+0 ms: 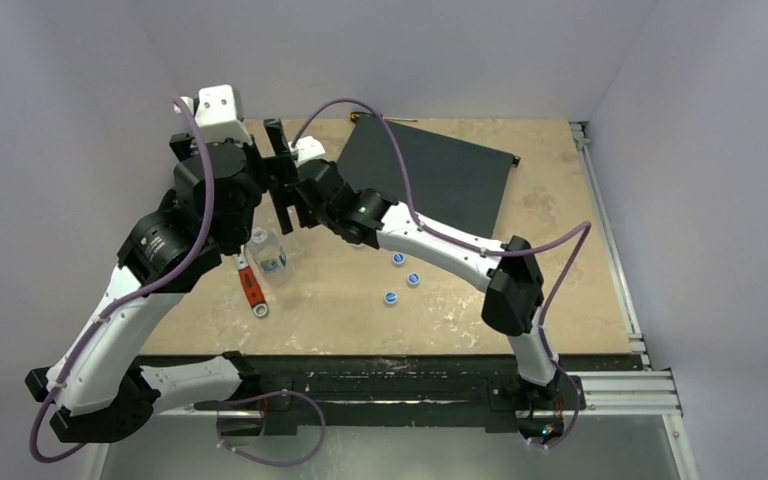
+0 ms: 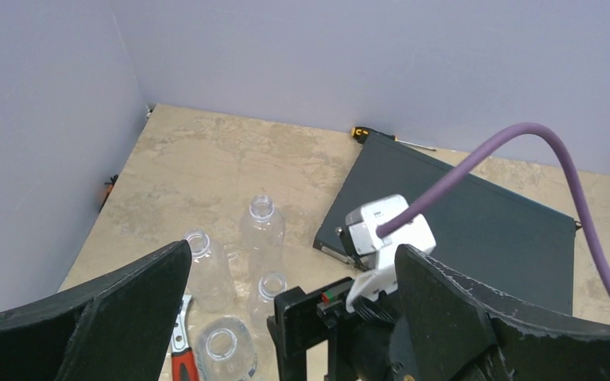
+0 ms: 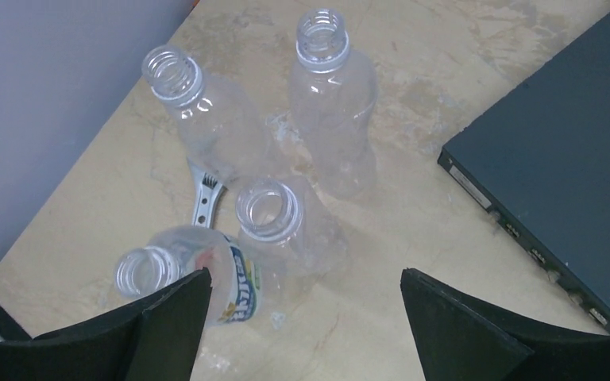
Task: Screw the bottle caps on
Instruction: Pick up the plastic bottle at the center of the board.
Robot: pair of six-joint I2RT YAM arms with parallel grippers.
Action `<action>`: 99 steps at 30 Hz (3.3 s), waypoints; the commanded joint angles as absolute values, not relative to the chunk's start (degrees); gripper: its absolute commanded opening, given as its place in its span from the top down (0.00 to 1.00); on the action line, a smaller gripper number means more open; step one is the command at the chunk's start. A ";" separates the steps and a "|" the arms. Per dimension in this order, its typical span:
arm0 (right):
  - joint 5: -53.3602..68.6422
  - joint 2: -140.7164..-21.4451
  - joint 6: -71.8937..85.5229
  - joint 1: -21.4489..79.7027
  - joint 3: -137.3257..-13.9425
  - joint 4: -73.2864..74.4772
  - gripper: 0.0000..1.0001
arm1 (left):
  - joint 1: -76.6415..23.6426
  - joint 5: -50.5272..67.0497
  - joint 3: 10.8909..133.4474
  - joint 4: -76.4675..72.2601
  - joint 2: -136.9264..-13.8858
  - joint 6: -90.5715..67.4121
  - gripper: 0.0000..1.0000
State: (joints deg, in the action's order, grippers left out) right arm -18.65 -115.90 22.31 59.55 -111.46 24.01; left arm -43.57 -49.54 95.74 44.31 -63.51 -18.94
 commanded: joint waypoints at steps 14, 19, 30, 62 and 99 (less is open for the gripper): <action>-21.92 -130.70 20.51 59.72 -131.07 26.90 0.19 | -43.62 -52.33 96.85 43.69 -61.57 -17.60 0.00; -21.67 -132.09 21.30 59.77 -130.88 26.19 0.33 | -43.60 -52.40 96.72 44.31 -61.10 -17.71 0.00; -25.41 -128.33 20.66 58.85 -126.50 24.46 0.90 | -43.60 -47.00 91.02 40.37 -58.57 -15.91 0.00; -0.10 -77.79 31.01 35.76 -90.24 35.02 0.98 | -45.04 8.49 45.75 -22.55 -61.20 12.40 0.03; 4.28 -76.36 32.85 35.95 -88.99 33.96 0.84 | -45.13 10.24 45.15 -35.92 -73.50 7.24 1.00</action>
